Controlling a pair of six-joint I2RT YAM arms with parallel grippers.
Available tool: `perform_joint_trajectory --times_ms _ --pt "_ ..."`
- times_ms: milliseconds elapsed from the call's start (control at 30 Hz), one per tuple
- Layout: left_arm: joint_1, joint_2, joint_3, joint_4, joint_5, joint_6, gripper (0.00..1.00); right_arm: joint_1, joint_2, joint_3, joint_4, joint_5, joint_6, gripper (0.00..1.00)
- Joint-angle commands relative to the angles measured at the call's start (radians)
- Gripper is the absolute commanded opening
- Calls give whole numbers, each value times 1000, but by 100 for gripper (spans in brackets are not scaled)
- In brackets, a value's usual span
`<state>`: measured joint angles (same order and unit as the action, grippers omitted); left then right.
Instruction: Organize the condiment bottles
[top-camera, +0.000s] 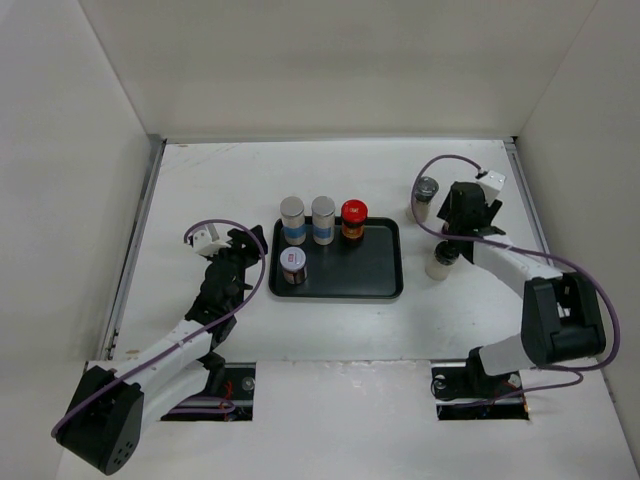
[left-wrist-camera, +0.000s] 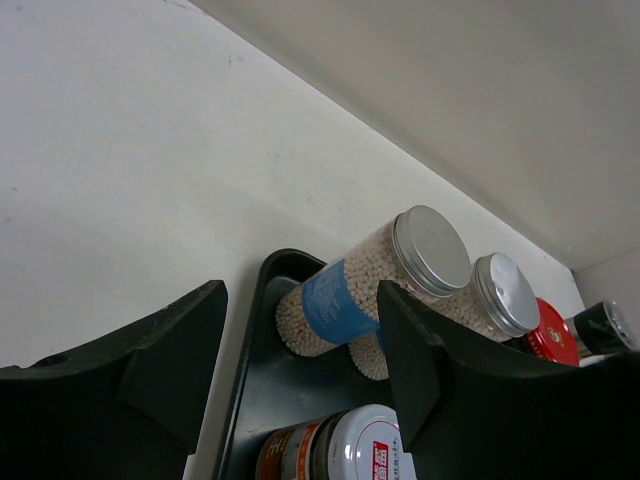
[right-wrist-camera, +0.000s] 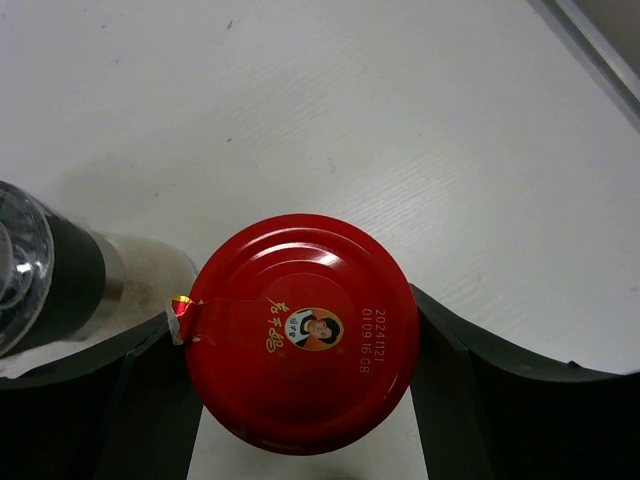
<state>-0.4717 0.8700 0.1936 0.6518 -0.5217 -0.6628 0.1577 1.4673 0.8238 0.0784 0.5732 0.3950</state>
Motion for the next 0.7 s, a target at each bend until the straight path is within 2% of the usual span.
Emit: perform_joint_trajectory --times_ms 0,167,333,467,667 --pt "2 0 -2 54 8 -9 60 19 -151 -3 112 122 -13 59" --pt "0 0 0 54 5 -9 60 96 -315 -12 171 215 -109 59" --pt "-3 -12 -2 54 3 -9 60 226 -393 -12 245 212 -197 59" --pt "8 -8 -5 54 8 -9 60 346 -369 -5 251 150 -191 58" --pt "8 14 -5 63 6 -9 60 446 -194 34 311 47 -114 58"
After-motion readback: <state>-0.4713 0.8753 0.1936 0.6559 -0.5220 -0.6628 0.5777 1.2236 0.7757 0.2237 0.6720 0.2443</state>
